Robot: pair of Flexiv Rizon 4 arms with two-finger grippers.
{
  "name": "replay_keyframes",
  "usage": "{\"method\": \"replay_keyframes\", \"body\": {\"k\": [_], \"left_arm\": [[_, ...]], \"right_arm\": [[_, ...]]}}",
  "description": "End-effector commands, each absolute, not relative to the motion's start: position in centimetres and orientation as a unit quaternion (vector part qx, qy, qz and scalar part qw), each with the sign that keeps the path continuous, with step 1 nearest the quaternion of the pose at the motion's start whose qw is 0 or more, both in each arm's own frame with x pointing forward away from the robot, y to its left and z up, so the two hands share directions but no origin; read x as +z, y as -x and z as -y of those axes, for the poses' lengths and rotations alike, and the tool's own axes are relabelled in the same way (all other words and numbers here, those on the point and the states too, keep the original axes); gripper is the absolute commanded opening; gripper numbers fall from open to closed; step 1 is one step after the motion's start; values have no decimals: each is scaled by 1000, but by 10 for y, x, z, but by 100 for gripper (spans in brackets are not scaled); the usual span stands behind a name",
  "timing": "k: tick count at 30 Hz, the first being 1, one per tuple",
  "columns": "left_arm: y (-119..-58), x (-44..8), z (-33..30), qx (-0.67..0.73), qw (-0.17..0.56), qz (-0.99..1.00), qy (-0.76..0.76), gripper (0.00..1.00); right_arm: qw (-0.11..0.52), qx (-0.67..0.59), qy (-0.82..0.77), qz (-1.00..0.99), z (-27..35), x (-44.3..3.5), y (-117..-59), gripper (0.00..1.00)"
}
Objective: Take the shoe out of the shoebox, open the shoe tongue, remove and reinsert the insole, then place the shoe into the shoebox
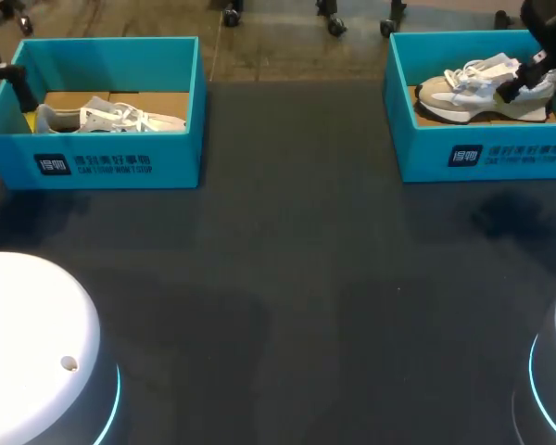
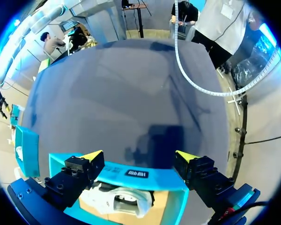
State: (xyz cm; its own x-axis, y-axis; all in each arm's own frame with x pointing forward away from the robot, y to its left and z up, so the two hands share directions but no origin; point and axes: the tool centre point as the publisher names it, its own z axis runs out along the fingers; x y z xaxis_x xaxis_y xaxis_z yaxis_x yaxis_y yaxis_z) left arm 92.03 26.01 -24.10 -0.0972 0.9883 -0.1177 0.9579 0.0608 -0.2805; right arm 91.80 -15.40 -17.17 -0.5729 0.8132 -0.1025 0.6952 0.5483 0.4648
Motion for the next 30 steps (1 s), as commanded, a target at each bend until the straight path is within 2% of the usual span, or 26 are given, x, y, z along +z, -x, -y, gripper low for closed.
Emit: {"method": "replay_keyframes", "body": {"k": [1, 14, 30], "left_arm": [[-910, -242, -258, 141, 50, 727, 670, 100], [-889, -241, -259, 141, 52, 726, 671, 100], [-871, -246, -250, 149, 76, 707, 687, 100]], "right_arm": [[157, 189, -444, -861, 161, -177, -936, 100], [179, 186, -520, -814, 190, -180, -979, 100], [160, 191, -568, -784, 223, -191, -1016, 100]]}}
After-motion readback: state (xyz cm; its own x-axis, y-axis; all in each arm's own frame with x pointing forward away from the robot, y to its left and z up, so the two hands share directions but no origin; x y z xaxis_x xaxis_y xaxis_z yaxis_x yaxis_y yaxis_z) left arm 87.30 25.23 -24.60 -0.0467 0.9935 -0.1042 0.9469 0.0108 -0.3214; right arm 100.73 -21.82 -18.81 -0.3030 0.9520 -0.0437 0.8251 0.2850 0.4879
